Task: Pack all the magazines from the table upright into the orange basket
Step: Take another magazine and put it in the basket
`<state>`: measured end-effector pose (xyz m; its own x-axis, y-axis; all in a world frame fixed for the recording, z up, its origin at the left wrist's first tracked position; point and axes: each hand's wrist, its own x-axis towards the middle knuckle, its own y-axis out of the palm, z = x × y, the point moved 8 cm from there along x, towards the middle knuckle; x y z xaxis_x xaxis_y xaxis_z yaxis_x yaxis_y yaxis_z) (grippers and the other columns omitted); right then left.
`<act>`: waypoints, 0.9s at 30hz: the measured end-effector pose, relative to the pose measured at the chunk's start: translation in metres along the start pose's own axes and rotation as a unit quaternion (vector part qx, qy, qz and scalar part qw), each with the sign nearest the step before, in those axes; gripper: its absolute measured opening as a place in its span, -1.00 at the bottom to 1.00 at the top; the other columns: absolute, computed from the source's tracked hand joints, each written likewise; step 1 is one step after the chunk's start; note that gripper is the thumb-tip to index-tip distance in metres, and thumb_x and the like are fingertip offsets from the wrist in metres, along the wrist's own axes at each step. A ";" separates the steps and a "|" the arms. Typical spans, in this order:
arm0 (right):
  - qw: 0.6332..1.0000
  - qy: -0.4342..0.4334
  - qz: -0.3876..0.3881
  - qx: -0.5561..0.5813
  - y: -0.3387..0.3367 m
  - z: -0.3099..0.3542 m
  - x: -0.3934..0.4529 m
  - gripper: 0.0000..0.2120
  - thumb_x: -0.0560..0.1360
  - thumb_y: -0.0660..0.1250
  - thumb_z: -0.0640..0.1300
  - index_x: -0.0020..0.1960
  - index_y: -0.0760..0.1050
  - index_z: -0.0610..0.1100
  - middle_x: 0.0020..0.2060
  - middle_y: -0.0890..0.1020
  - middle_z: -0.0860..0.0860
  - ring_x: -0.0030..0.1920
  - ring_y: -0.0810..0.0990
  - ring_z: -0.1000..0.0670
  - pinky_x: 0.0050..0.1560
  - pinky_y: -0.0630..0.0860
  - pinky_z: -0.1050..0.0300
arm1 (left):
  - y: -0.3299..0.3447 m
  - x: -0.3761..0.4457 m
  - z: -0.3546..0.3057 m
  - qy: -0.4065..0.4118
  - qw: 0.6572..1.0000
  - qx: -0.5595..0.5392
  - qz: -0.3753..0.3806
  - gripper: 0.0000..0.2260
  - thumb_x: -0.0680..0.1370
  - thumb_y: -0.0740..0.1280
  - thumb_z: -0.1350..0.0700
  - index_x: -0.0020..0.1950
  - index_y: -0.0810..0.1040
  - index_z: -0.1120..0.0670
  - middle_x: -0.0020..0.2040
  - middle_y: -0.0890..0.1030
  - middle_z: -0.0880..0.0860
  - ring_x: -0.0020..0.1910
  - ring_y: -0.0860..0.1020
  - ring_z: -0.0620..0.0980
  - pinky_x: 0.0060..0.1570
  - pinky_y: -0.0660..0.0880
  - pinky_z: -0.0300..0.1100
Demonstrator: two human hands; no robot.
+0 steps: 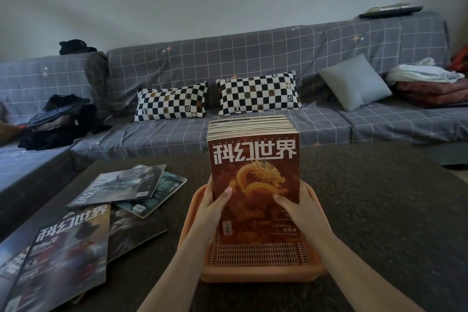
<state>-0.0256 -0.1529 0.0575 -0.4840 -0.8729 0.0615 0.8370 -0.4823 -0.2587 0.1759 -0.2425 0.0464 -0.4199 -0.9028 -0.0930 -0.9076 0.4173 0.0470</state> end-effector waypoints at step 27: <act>0.993 0.033 0.042 0.101 0.003 0.000 0.019 -0.41 0.23 0.53 0.03 0.20 0.42 0.27 -0.02 0.63 0.19 -0.07 0.61 0.18 -0.23 0.48 0.30 | -0.002 0.016 -0.009 0.030 0.999 0.032 -0.029 -0.12 0.16 0.61 -0.15 0.41 0.30 -0.21 0.19 0.62 -0.04 0.06 0.65 -0.07 -0.15 0.60 -0.23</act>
<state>-0.0321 -0.1713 0.0578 -0.4196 -0.9075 -0.0174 0.9064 -0.4179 -0.0618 0.1707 -0.2590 0.0534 -0.3682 -0.9292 -0.0330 -0.9292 0.3690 -0.0212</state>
